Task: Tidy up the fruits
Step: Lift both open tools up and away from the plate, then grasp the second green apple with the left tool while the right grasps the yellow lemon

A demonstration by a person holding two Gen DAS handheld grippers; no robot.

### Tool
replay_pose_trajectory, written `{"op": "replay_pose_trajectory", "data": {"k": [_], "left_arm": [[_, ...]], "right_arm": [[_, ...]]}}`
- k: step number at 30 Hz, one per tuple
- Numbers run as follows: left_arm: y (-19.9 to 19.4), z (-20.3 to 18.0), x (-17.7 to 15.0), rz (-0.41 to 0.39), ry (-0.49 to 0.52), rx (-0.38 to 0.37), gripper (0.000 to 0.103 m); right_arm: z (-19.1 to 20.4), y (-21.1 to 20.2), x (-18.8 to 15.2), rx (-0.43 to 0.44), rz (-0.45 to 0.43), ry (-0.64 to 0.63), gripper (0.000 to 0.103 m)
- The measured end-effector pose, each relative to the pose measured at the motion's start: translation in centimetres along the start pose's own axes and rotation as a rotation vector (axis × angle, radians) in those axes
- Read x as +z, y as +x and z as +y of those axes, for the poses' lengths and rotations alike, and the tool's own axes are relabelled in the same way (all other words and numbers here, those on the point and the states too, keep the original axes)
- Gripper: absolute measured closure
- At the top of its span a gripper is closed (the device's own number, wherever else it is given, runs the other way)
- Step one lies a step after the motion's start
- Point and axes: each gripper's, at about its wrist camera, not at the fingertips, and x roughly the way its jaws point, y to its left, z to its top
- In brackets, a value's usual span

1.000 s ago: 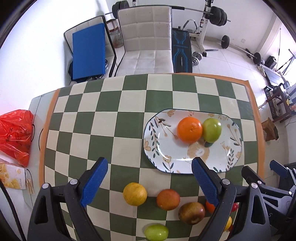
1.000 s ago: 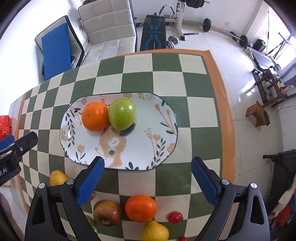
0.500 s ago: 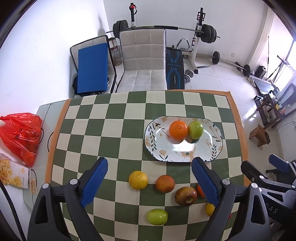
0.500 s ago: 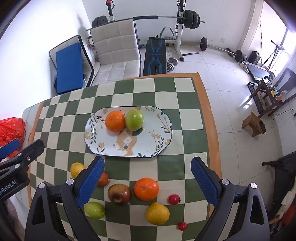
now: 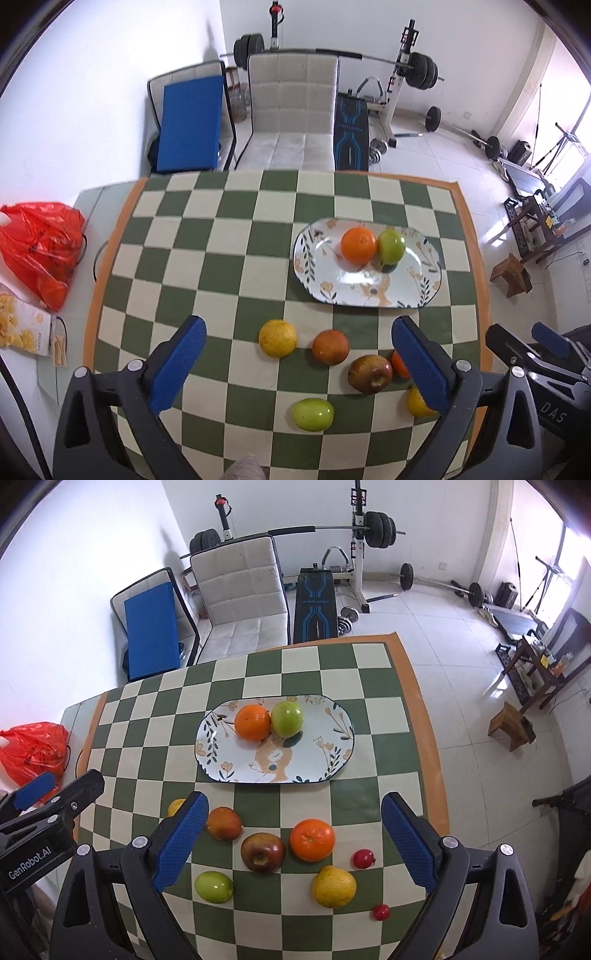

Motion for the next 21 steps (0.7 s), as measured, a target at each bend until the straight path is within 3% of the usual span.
{"op": "replay_pose_trajectory", "data": {"k": [4, 13, 16, 21], "left_arm": [[3.2, 0.9, -2.0, 0.095, -0.006, 0.029, 0.0], [11.9, 0.8, -8.7, 0.411, -0.027, 0.013, 0.0], [14.1, 0.6, -9.9, 0.482, -0.047, -0.01, 0.0], [16.9, -0.2, -11.6, 0.577, -0.038, -0.051, 0.0]], "right_arm": [[-1.9, 2.1, -1.3, 0.022, 0.064, 0.064, 0.003], [-7.0, 12.7, -7.9, 0.027, 0.381, 0.205, 0.003], [-7.5, 14.6, -10.0, 0.02, 0.424, 0.218, 0.007], [-7.7, 17.2, -12.0, 0.002, 0.493, 0.226, 0.021]]}}
